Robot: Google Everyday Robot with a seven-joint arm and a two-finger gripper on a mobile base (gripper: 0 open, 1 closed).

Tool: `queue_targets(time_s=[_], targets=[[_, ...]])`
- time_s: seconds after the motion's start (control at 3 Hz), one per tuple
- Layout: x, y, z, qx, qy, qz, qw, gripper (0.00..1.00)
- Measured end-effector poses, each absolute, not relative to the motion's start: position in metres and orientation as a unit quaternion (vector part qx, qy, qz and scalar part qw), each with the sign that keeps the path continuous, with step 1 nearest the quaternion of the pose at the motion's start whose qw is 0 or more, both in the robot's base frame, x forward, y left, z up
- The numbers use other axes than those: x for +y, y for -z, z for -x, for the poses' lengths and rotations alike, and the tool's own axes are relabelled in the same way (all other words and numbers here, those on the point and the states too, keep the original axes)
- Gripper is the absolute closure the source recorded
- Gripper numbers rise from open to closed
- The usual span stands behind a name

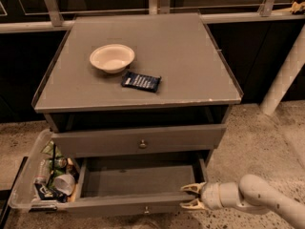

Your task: Open middle drawer

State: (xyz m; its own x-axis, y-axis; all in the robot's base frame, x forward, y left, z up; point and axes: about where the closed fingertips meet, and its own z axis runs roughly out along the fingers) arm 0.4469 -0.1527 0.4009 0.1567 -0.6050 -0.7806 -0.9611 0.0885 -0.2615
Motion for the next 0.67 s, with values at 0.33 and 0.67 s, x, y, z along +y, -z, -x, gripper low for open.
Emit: queue_targets(time_s=[0.33, 0.67], targets=[[-0.1527, -0.4052, -0.4451, 0.612, -0.216, 0.640, 0.412, 1.00], [-0.1527, -0.4052, -0.4451, 0.612, -0.216, 0.640, 0.412, 0.82]])
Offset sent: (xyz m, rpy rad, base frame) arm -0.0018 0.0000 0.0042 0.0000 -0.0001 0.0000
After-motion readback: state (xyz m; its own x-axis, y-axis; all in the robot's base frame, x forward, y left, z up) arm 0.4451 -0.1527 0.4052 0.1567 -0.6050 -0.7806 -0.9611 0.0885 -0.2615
